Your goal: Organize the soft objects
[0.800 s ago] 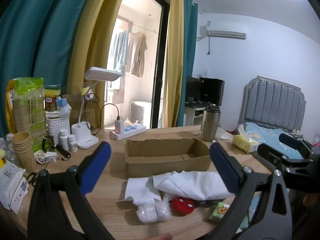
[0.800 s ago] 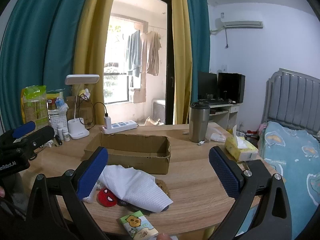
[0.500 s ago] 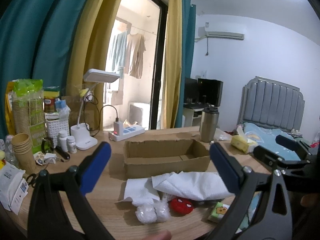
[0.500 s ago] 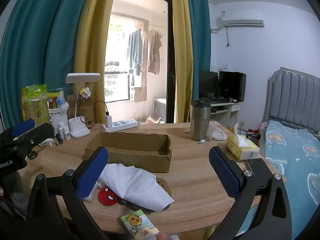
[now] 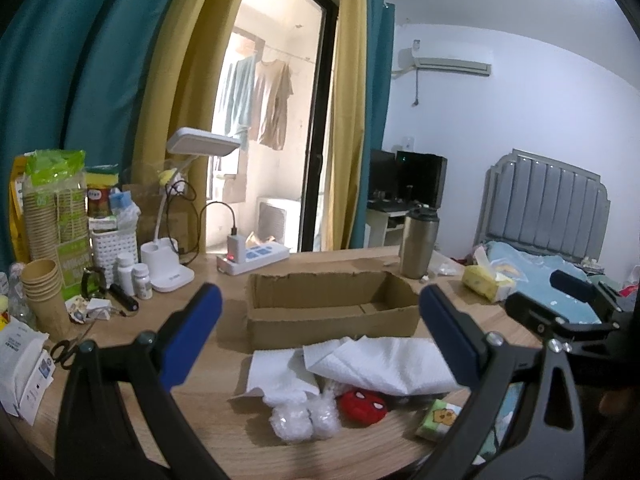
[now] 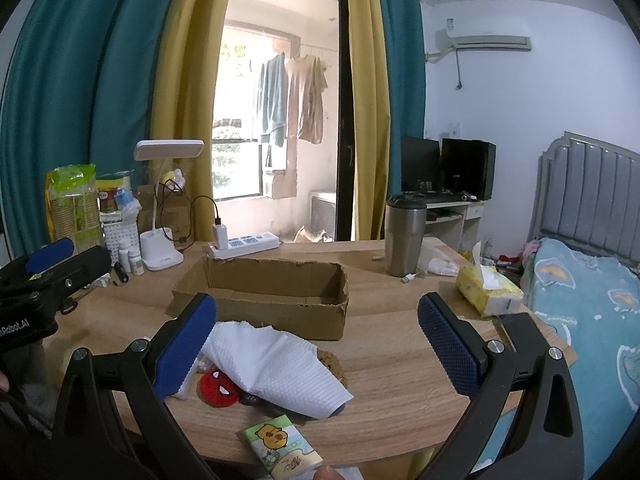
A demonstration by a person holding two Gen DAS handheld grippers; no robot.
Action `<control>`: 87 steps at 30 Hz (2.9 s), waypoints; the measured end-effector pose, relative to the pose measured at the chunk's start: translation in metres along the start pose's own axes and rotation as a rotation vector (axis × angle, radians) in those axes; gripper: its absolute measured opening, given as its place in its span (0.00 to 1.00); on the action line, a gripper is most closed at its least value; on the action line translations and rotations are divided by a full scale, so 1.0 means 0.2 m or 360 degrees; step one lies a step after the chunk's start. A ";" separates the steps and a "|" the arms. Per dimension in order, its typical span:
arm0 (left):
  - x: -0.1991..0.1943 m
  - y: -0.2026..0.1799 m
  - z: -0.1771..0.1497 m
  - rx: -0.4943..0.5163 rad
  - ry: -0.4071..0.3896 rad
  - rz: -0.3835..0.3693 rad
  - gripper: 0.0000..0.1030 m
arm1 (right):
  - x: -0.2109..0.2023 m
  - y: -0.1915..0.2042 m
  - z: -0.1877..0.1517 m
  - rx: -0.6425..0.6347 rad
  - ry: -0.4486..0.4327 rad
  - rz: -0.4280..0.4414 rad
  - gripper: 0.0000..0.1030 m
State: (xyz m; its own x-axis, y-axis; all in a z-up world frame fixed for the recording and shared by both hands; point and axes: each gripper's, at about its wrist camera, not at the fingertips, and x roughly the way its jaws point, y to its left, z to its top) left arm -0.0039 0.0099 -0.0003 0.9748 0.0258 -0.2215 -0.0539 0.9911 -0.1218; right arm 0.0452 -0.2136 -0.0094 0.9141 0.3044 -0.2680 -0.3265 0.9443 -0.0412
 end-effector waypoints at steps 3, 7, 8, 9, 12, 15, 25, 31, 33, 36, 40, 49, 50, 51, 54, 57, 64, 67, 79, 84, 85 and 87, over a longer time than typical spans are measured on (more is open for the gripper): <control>0.00 0.00 -0.01 0.0006 0.0003 -0.0001 0.97 | 0.00 0.00 0.00 -0.0001 0.0000 -0.0002 1.00; 0.01 0.00 -0.02 0.0010 0.0015 0.0005 0.97 | 0.00 0.00 0.00 0.0000 0.0006 0.0000 1.00; 0.01 0.00 -0.02 0.0011 0.0016 0.0006 0.97 | 0.00 0.00 -0.01 0.0001 0.0007 0.0002 1.00; 0.01 0.00 -0.02 0.0011 0.0017 0.0007 0.97 | 0.01 0.00 -0.01 0.0001 0.0012 0.0003 1.00; 0.01 0.00 -0.02 0.0007 0.0020 0.0005 0.97 | 0.02 0.00 0.00 -0.0004 0.0028 0.0010 1.00; 0.01 0.00 -0.02 0.0010 0.0019 0.0003 0.97 | 0.02 0.01 -0.01 -0.0010 0.0035 0.0016 1.00; 0.01 -0.01 -0.03 0.0011 0.0018 0.0007 0.97 | 0.02 0.01 0.00 -0.0011 0.0038 0.0016 1.00; 0.01 -0.01 -0.03 0.0011 0.0019 0.0006 0.97 | 0.02 0.01 0.00 -0.0010 0.0041 0.0016 1.00; 0.01 -0.01 -0.03 0.0010 0.0018 0.0008 0.97 | 0.02 0.01 0.00 -0.0011 0.0041 0.0016 1.00; 0.01 -0.01 -0.04 0.0005 0.0016 0.0012 0.97 | 0.02 0.01 0.00 -0.0013 0.0044 0.0015 1.00; 0.01 -0.01 -0.04 0.0006 0.0021 0.0009 0.97 | 0.03 0.01 0.00 -0.0010 0.0052 0.0016 1.00; 0.01 0.00 -0.06 0.0001 0.0033 0.0021 0.97 | 0.05 0.01 -0.03 -0.0014 0.0076 0.0026 1.00; 0.01 0.00 -0.06 0.0001 0.0039 0.0025 0.97 | 0.05 0.01 -0.04 -0.0016 0.0084 0.0029 1.00; 0.01 0.00 -0.07 0.0001 0.0048 0.0031 0.97 | 0.06 0.01 -0.05 -0.0020 0.0097 0.0032 1.00; 0.04 0.02 -0.08 -0.0001 0.0098 0.0055 0.97 | 0.08 0.01 -0.08 -0.0032 0.0141 0.0033 1.00; 0.08 0.03 -0.08 -0.0010 0.0164 0.0084 0.97 | 0.12 0.00 -0.14 -0.0059 0.0234 0.0041 1.00; 0.18 0.08 -0.15 -0.0050 0.0327 0.0127 0.97 | 0.20 0.01 -0.27 -0.0084 0.0478 0.0146 0.99; 0.22 0.09 -0.18 -0.0065 0.0404 0.0130 0.97 | 0.25 0.01 -0.31 -0.0040 0.0570 0.0185 0.98; 0.38 0.14 -0.34 -0.0085 0.0732 0.0142 0.97 | 0.38 0.10 -0.44 -0.0082 0.0822 0.0302 0.81; 0.43 0.11 -0.39 -0.0061 0.0826 0.0102 0.97 | 0.40 0.09 -0.47 -0.0087 0.0873 0.0309 0.75; 0.45 0.10 -0.41 -0.0056 0.0853 0.0095 0.97 | 0.41 0.09 -0.48 -0.0091 0.0881 0.0311 0.75; 0.48 0.09 -0.43 -0.0049 0.0890 0.0080 0.97 | 0.42 0.09 -0.49 -0.0097 0.0896 0.0318 0.73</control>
State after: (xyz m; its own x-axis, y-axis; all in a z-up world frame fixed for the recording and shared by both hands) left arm 0.0693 0.0187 -0.1064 0.7084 -0.0088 -0.7058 -0.1117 0.9859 -0.1245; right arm 0.0929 -0.1841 -0.1265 0.5710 0.3464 -0.7443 -0.5074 0.8617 0.0118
